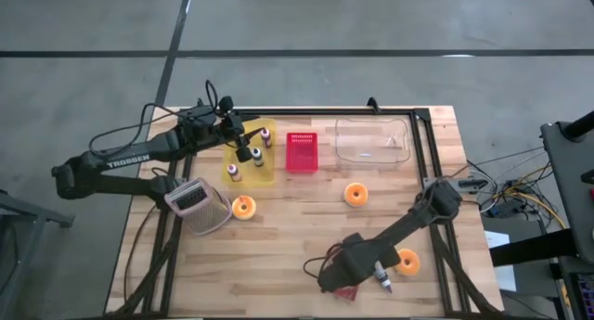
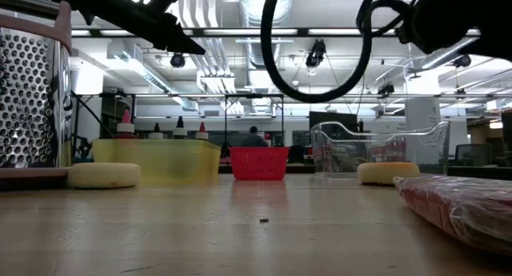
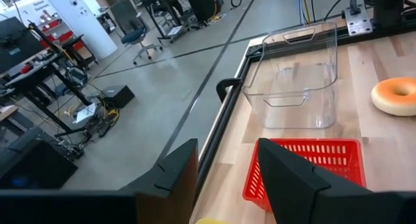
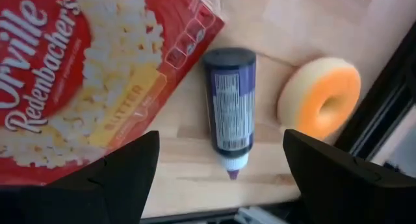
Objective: Pick & Place Food Item
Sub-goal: Put the purple food coloring bottle into the yellow bin
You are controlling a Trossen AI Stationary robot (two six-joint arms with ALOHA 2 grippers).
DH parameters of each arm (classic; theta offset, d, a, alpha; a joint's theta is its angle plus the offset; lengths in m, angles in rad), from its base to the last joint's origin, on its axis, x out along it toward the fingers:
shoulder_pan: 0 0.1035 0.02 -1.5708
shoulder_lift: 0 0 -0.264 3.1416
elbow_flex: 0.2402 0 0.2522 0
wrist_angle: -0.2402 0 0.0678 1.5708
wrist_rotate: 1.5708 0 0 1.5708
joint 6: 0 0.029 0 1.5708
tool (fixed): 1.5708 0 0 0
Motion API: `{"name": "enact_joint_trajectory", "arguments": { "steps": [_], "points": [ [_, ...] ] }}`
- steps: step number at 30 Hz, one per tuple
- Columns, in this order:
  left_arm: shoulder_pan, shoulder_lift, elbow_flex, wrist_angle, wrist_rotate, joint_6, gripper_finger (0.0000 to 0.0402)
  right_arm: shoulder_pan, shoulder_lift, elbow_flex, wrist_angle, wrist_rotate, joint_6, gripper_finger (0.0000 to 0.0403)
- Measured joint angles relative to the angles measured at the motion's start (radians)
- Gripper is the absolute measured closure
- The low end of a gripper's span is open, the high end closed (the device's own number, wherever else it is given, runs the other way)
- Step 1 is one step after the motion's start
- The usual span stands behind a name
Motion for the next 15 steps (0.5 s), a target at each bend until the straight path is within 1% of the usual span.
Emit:
{"name": "enact_joint_trajectory", "arguments": {
  "steps": [8,12,15],
  "points": [
    [0.000,0.000,0.000,0.010,0.008,0.013,0.0238,0.039,-0.004,-0.012,-0.003,0.020,0.025,0.0083],
    [0.000,0.000,0.000,0.010,0.049,0.013,0.0238,0.052,-0.009,-0.027,-0.002,0.023,0.047,0.0097],
    [0.000,0.000,0.000,0.010,0.086,0.013,0.0238,0.062,-0.011,-0.048,0.005,0.049,0.054,0.0107]
  ]
}}
